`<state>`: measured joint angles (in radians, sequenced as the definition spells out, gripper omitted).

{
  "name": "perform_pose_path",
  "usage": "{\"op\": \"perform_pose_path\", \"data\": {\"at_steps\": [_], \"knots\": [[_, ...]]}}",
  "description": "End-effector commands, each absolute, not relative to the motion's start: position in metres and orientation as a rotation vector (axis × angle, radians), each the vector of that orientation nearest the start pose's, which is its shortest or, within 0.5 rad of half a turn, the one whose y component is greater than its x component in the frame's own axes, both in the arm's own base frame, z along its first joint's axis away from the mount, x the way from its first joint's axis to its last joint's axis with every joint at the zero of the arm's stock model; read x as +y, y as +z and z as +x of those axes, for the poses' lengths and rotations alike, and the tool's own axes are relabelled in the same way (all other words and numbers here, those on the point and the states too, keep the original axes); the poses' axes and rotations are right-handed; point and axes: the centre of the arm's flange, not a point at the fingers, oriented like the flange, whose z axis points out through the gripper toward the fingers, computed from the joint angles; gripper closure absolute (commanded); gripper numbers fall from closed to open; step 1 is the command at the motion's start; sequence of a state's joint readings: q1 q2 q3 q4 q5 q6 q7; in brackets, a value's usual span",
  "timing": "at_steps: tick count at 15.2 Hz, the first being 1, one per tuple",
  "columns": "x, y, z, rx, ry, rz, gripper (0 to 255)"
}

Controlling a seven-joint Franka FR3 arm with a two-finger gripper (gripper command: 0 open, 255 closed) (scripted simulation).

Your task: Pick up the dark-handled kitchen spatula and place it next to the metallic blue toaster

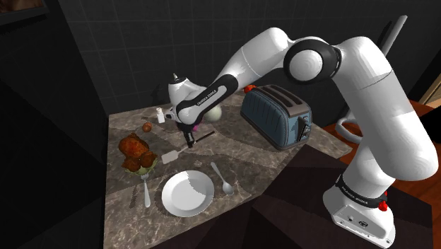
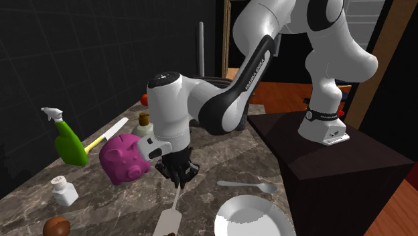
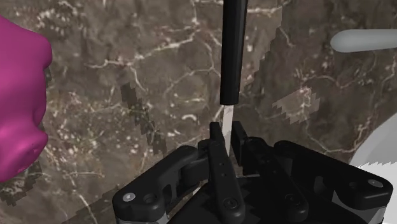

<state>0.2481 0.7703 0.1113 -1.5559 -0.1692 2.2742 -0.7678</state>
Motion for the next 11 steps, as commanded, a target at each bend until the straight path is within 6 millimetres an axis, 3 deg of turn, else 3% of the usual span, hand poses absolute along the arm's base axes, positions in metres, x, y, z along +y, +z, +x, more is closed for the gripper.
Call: {"op": "perform_pose_path", "data": {"at_steps": [1, 11], "knots": [[0.232, 0.2, 0.659, -1.808, 0.086, -2.614, 255], [0.232, 0.253, 0.659, -1.808, 0.086, -2.614, 255]]}}
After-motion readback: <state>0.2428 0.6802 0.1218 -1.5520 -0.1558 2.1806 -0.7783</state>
